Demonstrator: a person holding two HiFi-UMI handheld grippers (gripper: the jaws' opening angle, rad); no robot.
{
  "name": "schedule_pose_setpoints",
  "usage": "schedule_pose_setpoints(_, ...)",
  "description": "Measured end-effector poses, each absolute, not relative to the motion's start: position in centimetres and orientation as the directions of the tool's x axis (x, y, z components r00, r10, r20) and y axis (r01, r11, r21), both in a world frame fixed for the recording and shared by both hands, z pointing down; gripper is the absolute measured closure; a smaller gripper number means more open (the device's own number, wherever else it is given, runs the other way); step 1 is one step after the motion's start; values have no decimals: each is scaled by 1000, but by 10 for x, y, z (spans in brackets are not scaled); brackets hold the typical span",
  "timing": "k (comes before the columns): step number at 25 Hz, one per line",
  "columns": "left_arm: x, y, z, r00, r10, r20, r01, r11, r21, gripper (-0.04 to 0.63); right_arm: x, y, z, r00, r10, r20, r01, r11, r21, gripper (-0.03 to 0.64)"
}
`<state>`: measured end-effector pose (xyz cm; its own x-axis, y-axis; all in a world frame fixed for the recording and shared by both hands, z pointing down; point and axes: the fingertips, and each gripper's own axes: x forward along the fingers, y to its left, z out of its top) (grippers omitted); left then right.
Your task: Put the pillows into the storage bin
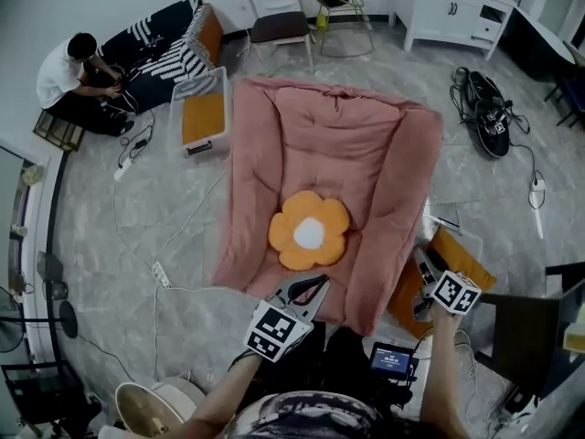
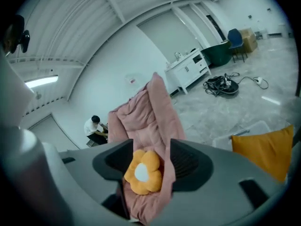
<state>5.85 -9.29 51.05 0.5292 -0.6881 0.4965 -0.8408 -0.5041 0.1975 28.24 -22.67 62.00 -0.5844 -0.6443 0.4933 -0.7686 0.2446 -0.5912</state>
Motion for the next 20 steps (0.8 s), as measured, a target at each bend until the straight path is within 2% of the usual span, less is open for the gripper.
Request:
schedule_pose_setpoints(6, -15, -114, 527, 543, -677, 498, -832, -516, 205, 574, 148, -242, 645, -653, -491, 576, -755, 368, -543, 377)
schedule_pose_setpoints(13, -129, -126, 560, 437, -728, 528, -899, -364, 243, 574, -11, -240, 712, -681, -245, 690, -697, 504, -509, 380)
schedule_pose_setpoints(16, -170, -120, 572, 367, -745, 557, -929, -262, 261, 574, -55, -233, 747, -668, -153, 728, -697, 472, -540, 383)
schedule_pose_setpoints(20, -220, -107, 584, 262, -757, 599, -956, -118, 269, 574, -87, -223, 799, -621, -72, 780, -751, 337, -568, 383)
